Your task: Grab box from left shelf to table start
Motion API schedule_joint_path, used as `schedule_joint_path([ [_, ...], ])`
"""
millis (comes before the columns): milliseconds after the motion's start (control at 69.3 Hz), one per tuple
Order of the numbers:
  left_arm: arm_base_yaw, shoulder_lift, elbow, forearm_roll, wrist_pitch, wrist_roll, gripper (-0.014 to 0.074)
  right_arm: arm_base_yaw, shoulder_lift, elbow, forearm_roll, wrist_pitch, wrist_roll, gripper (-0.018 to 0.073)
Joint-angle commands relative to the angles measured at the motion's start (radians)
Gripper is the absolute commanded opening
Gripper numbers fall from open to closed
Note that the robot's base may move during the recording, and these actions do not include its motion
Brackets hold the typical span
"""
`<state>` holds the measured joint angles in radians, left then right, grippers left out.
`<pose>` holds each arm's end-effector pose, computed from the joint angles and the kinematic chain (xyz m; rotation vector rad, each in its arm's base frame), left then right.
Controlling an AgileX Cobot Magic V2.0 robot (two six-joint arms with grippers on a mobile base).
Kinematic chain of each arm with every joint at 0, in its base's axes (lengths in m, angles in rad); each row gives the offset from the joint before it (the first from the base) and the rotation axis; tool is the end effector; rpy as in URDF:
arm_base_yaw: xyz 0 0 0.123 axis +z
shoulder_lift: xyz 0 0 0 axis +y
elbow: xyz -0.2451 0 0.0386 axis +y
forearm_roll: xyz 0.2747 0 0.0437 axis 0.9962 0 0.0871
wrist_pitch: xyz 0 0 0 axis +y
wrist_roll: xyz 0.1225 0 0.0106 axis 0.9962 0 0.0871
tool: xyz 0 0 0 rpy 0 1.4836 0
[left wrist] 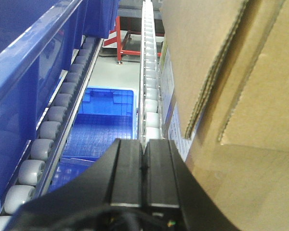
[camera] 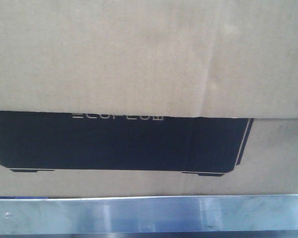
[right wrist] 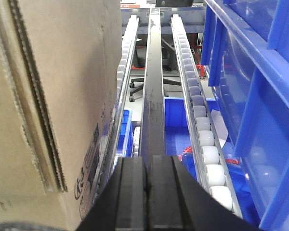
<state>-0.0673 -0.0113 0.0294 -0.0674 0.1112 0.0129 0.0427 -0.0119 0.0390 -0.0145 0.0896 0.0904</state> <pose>0.1524 -0.0112 0.1923 0.0164 1.6135 -0.0999 0.1530 0.0064 0.1912 0.0276 1.6008 0.0911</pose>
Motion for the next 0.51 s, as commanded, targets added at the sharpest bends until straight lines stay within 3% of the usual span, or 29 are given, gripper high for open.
schedule_joint_path([
  [0,-0.006,-0.014,-0.002,-0.007,-0.092,-0.002,-0.0099,0.002,-0.008,-0.006,-0.005,-0.09,-0.006,0.0053],
  [491,-0.006,-0.014,-0.002,-0.007,-0.097,-0.002,-0.0099,0.002,-0.008,-0.006,-0.005,-0.09,-0.006,0.0053],
])
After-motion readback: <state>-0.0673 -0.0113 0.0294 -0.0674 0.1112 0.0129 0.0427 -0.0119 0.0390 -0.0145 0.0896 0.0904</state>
